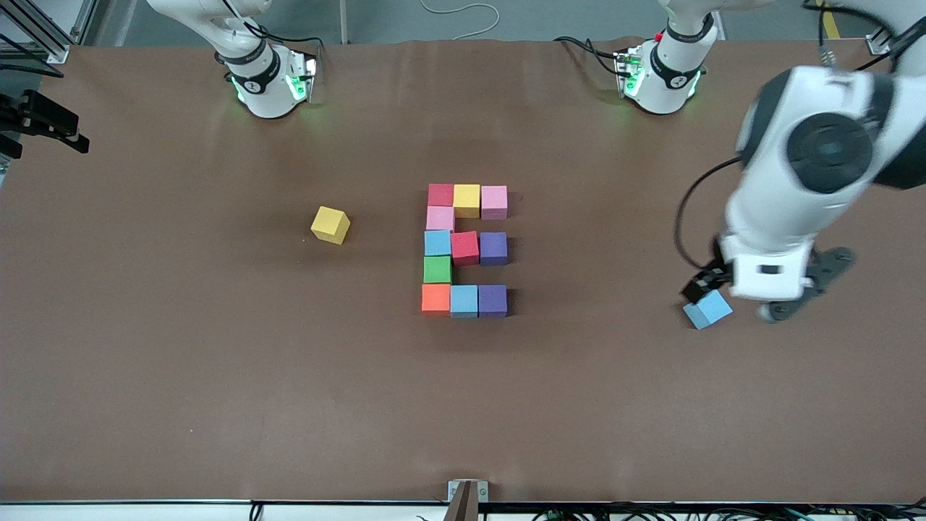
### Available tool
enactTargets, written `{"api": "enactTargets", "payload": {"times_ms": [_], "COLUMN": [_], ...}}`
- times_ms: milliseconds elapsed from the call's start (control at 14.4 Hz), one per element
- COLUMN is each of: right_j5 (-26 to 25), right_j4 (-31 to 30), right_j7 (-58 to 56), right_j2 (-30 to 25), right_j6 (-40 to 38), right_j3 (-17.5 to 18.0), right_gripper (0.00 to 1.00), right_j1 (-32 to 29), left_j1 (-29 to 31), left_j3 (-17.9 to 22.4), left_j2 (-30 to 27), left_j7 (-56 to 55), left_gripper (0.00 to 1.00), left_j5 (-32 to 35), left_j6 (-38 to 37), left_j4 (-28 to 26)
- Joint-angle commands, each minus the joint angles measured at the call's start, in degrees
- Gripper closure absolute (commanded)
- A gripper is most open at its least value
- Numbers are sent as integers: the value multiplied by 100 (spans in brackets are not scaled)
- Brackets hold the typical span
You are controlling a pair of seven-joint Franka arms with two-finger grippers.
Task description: Arrange 11 blocks into digit 3
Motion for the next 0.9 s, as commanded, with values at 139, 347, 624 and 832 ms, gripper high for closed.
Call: {"api": "enactTargets", "payload": {"times_ms": [139,347,624,832], "right_j5": [15,6,6,-2], "right_j4": [-112,-112,-112,-112], "right_j7": [-39,-48,-48,-56], "right_j2": [-120,-129,-120,-120], "right_j6": [46,46,46,46], "right_j3": [69,61,61,61], "right_gripper": [0,0,0,0], "right_j1": [-51,-51,-51,-51], "left_j1": [629,736,0,-653], "left_j3": [-65,-12,1189,2167], "left_j2": [-542,-954,-1674,-2299], "left_j7": [2400,2823,4149,4381], "left_gripper": [0,0,0,0], "left_j5": [-592,-761,-1182,-1491], "left_j6": [-244,-575,-956,-947], "left_j4": [-29,-64,-677,-1477]}}
